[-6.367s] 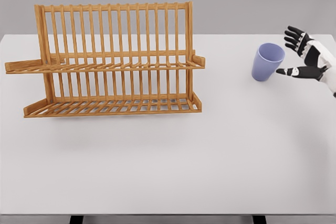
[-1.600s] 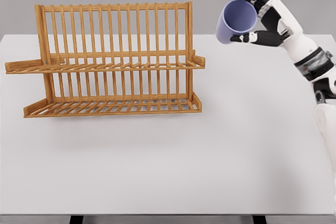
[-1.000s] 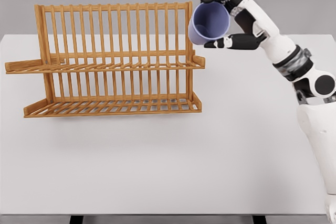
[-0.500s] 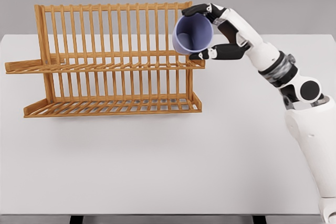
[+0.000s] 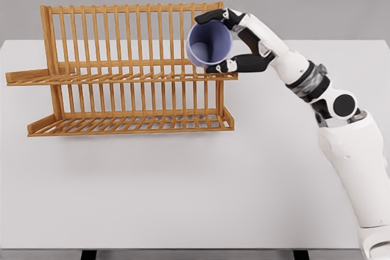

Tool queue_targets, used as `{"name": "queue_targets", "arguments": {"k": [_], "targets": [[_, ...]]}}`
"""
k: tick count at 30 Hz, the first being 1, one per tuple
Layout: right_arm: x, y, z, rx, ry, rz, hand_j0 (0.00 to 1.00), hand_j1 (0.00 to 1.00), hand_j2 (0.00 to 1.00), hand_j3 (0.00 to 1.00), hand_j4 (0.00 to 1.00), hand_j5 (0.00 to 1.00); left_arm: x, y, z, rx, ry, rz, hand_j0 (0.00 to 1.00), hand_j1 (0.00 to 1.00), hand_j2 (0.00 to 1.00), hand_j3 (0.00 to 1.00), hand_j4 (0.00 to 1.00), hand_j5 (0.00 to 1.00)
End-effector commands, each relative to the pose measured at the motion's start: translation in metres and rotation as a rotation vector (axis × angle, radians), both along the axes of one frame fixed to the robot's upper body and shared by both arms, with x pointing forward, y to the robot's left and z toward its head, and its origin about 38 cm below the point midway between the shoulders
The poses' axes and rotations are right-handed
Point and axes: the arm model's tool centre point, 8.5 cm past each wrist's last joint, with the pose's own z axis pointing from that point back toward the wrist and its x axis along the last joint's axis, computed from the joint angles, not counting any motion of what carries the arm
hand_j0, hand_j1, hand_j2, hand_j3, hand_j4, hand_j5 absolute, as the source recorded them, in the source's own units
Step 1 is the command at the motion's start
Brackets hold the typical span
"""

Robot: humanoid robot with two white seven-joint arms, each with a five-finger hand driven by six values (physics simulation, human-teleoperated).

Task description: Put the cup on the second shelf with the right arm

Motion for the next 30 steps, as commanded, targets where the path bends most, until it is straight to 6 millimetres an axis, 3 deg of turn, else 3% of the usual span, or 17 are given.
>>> {"name": "queue_targets", "arguments": {"k": [1,13,15,17,30], "targets": [[-0.0002,0.0011,0.0001,0.006,0.0,0.003,0.68,0.68,0.68,0.68,0.68,0.68,-0.0002,0.0001,0.0,0.001,0.001,-0.001,1.0,1.0,1.0,1.0,1.0,1.0],[-0.0034,0.0043,-0.0051,0.002,-0.002,0.014,0.69,0.69,0.69,0.69,0.69,0.69,-0.0002,0.0001,0.0,0.001,0.001,-0.001,1.0,1.0,1.0,1.0,1.0,1.0],[-0.0035,0.0042,-0.0053,0.0,-0.001,0.014,0.73,0.73,0.73,0.73,0.73,0.73,-0.0002,0.0001,0.0,0.001,0.001,-0.001,1.0,1.0,1.0,1.0,1.0,1.0],[-0.0038,0.0052,-0.006,-0.004,-0.001,0.016,1.0,1.0,1.0,1.0,1.0,1.0,-0.0002,0.0001,0.0,0.001,0.001,-0.001,1.0,1.0,1.0,1.0,1.0,1.0],[-0.0049,0.0071,-0.0012,-0.005,-0.015,0.024,1.0,1.0,1.0,1.0,1.0,1.0,-0.0002,0.0001,0.0,0.001,0.001,-0.001,1.0,1.0,1.0,1.0,1.0,1.0]]}}
